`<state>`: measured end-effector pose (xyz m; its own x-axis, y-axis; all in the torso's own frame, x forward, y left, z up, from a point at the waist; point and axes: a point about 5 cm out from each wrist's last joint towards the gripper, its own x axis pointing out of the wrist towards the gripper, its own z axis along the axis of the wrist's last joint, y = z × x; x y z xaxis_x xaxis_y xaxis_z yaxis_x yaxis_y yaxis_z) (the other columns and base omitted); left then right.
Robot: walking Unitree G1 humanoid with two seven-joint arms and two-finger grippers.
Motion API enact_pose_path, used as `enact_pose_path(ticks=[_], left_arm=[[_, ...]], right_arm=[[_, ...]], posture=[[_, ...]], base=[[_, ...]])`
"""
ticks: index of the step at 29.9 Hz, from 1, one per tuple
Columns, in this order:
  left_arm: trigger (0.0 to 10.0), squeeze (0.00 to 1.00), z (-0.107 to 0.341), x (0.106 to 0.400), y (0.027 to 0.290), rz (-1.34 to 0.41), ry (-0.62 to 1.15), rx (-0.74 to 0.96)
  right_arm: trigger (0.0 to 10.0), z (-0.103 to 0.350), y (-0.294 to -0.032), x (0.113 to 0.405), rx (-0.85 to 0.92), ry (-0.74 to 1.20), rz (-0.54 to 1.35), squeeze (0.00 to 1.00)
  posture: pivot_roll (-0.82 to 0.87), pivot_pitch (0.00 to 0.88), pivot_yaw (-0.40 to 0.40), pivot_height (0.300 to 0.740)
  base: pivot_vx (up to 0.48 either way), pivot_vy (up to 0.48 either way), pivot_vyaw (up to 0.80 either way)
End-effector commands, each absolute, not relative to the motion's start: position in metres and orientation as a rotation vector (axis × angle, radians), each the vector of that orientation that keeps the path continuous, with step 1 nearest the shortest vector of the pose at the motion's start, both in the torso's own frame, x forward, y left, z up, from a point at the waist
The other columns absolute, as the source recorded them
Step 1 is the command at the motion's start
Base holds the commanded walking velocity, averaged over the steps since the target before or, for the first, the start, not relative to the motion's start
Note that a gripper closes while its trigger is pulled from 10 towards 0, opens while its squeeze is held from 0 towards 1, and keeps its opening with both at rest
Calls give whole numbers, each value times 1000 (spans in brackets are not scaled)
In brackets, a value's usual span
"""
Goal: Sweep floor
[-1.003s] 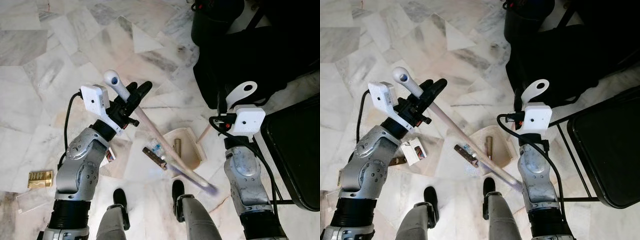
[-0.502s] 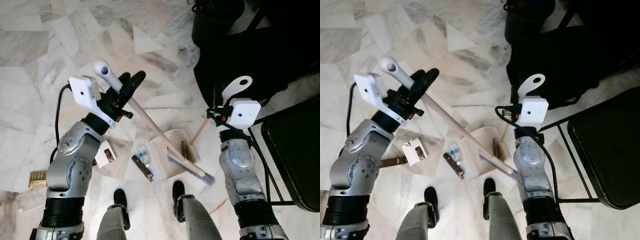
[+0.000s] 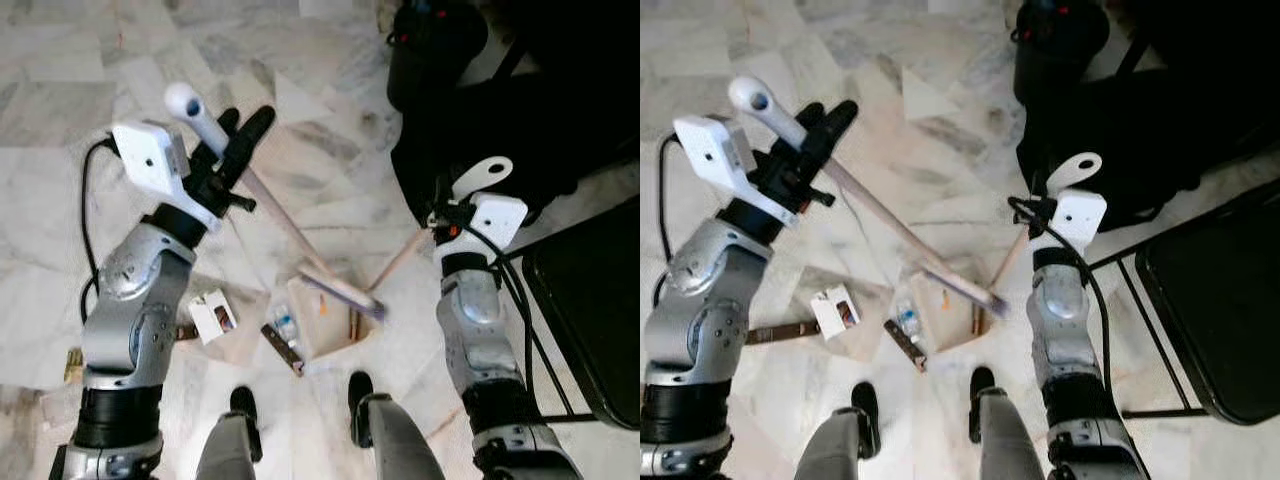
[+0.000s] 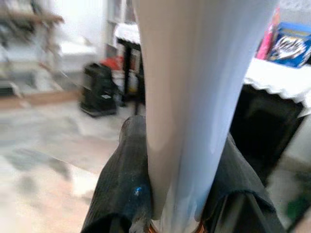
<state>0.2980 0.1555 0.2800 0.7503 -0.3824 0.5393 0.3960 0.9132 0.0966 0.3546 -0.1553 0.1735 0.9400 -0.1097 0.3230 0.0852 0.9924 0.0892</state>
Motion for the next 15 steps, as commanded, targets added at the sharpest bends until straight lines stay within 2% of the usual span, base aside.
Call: enact_pose_path(ticks=[1, 15], left_arm=[[10000, 0, 293, 289, 156, -409, -667, 28], [10000, 0, 269, 283, 161, -293, -639, 183]], right_arm=[[10000, 180, -157, 355, 90, -376, -117, 0], [10000, 204, -155, 363, 98, -450, -107, 0]], posture=[[45, 263, 14, 740], [18, 197, -1, 740]], base=[[0, 0, 0], [0, 0, 0]])
